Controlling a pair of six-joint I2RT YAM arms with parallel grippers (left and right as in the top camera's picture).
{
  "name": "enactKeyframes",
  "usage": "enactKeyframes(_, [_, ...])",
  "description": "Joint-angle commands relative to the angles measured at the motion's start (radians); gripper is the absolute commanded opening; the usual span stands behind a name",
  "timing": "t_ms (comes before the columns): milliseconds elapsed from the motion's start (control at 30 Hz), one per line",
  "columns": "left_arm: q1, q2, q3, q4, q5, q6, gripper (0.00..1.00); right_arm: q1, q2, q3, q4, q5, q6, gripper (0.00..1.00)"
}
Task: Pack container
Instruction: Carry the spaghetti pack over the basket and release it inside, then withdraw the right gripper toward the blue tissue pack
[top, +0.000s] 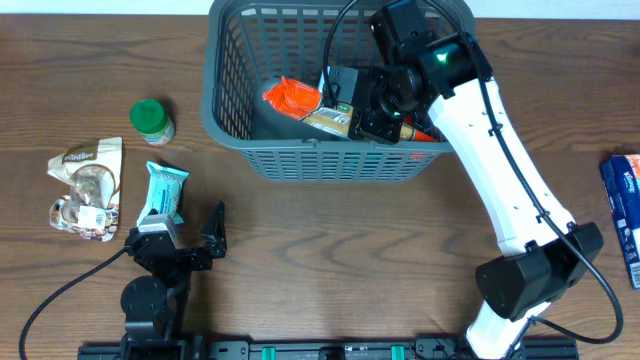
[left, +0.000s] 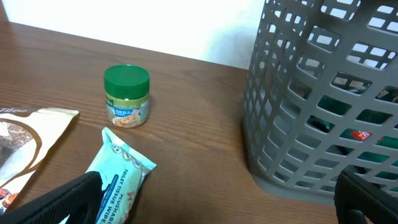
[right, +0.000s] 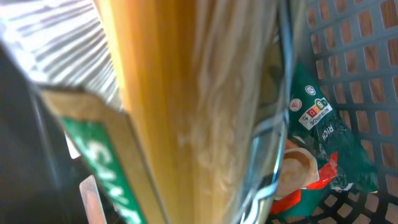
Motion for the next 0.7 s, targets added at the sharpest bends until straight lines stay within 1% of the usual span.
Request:
enactKeyframes(0, [0.002, -0.006, -0.025, -0.006, 0.000, 0.005, 0.99, 0.009, -0.009, -0.023, 0.002, -0.046, 0.018, 0.01])
enactKeyframes(33, [0.002, -0.006, -0.025, -0.006, 0.000, 0.005, 0.99, 0.009, -0.009, -0.023, 0.002, -0.046, 0.025, 0.27])
enactKeyframes(67, [0.002, -0.006, -0.025, -0.006, 0.000, 0.005, 0.99, 0.009, -0.009, -0.023, 0.002, -0.046, 0.033, 0.72])
enactKeyframes(100, [0.002, -0.006, -0.025, -0.006, 0.000, 0.005, 0.99, 0.009, -0.009, -0.023, 0.003, -0.046, 0.039, 0.94])
enactKeyframes(133, [0.002, -0.006, -0.025, -0.006, 0.000, 0.005, 0.99, 0.009, -0.009, -0.023, 0.006, -0.047, 0.040, 0.99])
enactKeyframes(267, [0.002, -0.006, -0.025, -0.006, 0.000, 0.005, 0.99, 0.008, -0.011, -0.018, 0.026, -0.049, 0.061, 0.99])
enactKeyframes(367, [0.002, -0.006, -0.025, -0.006, 0.000, 0.005, 0.98, 0.001, -0.023, 0.003, 0.069, -0.033, 0.140, 0.99])
enactKeyframes(433, [0.002, -0.006, -0.025, -0.006, 0.000, 0.005, 0.99, -0.009, -0.034, 0.027, 0.115, 0.022, 0.245, 0.99])
enactKeyframes(533, [0.002, -0.006, -0.025, -0.006, 0.000, 0.005, 0.99, -0.038, -0.051, 0.095, 0.176, 0.199, 0.496, 0.99])
enactKeyframes(600, [0.002, -0.006, -0.025, -0.006, 0.000, 0.005, 0.99, -0.059, -0.059, 0.151, 0.171, 0.276, 0.595, 0.99])
enactKeyframes(667, [0.002, -0.006, -0.025, -0.006, 0.000, 0.005, 0.99, -0.087, -0.069, 0.219, 0.131, 0.328, 0.650, 0.99])
